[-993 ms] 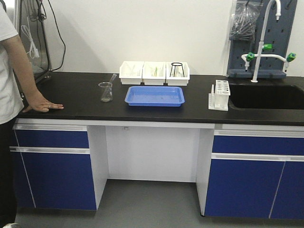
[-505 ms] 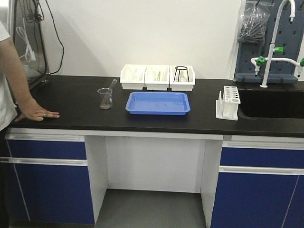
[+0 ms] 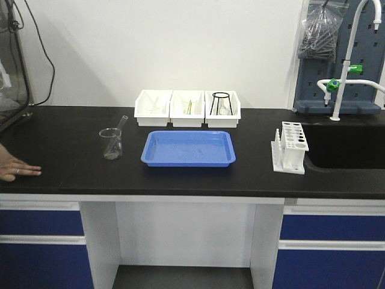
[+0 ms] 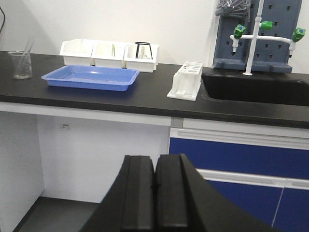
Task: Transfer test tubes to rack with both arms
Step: 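Drive the base forward up to the lab bench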
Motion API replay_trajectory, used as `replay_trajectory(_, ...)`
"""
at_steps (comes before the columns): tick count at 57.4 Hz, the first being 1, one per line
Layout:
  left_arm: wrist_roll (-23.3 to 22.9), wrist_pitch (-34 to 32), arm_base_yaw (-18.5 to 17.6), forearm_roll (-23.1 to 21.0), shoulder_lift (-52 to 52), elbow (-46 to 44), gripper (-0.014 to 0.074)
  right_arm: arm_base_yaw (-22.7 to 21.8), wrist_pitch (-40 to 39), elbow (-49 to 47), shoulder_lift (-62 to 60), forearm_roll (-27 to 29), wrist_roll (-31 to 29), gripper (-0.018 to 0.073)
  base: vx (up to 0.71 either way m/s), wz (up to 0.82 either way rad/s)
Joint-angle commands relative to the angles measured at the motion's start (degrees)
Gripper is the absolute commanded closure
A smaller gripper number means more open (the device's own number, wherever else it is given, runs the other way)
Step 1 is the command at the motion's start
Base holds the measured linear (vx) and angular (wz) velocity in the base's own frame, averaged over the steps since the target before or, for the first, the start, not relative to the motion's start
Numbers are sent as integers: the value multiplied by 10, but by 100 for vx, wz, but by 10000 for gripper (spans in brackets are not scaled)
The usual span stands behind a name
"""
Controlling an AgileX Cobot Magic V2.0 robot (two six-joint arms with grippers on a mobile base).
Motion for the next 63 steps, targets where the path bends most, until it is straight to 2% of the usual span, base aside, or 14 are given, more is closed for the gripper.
replay_trajectory(1,0,-47,1,-3,-7,-15,601,1,-45,7,-5,-1,-4,568,36,-5)
replay_trajectory(63,0,-47,1,-3,-7,-15,601,1,-47,7,-5,-1,-4,568,35,-5)
